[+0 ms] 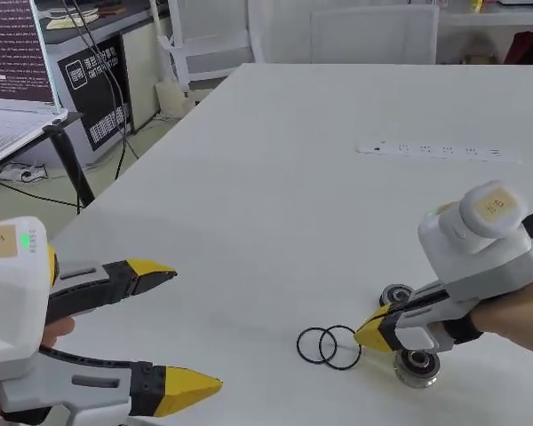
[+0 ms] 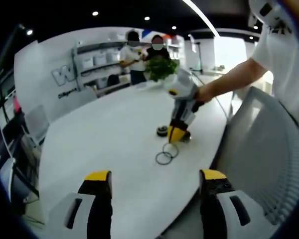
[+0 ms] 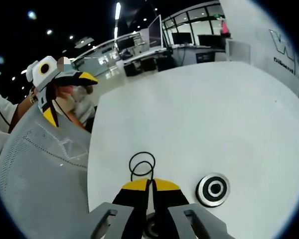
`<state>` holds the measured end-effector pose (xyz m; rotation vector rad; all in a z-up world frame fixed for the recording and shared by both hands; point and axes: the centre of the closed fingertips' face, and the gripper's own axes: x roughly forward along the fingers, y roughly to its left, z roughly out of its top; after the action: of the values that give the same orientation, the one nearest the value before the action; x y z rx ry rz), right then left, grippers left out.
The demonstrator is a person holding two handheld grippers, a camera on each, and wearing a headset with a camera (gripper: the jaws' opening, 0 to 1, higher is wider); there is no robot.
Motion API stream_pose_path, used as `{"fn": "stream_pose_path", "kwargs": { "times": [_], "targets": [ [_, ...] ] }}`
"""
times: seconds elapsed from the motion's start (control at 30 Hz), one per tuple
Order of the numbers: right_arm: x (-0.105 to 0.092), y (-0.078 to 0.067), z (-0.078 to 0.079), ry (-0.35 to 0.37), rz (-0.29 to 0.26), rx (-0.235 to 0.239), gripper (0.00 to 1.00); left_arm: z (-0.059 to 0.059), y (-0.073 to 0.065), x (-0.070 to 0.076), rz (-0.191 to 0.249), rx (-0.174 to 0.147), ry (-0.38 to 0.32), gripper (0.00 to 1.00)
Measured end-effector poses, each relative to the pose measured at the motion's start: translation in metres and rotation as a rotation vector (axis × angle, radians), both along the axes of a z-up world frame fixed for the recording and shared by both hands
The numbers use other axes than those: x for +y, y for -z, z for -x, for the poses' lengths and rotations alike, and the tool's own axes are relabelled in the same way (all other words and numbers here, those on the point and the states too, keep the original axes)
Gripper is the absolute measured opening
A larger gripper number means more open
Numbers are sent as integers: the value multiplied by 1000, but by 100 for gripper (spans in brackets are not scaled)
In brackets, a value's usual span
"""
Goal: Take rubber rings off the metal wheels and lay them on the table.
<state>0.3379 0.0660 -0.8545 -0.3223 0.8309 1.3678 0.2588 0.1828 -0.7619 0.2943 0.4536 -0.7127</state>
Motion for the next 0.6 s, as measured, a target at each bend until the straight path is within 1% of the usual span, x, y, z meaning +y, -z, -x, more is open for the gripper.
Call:
{"fn": "stream_pose_path", "kwargs": {
  "times": [0.13,0.33,0.47,0.6],
  "targets": [
    [0,0,-1,9,3,-4,5,1,0,1,1,1,-3,73],
    [-2,-1,-1,8,2,-10,8,1,-1,2,4,1,-9,76],
    [-4,-4,1,3,1,-18,9,-1,-1,5,-1,-4,-24,81],
    [-6,-7,1,-2,-1,-29,15,-1,-2,7,5,-3,-34,83]
  ]
}}
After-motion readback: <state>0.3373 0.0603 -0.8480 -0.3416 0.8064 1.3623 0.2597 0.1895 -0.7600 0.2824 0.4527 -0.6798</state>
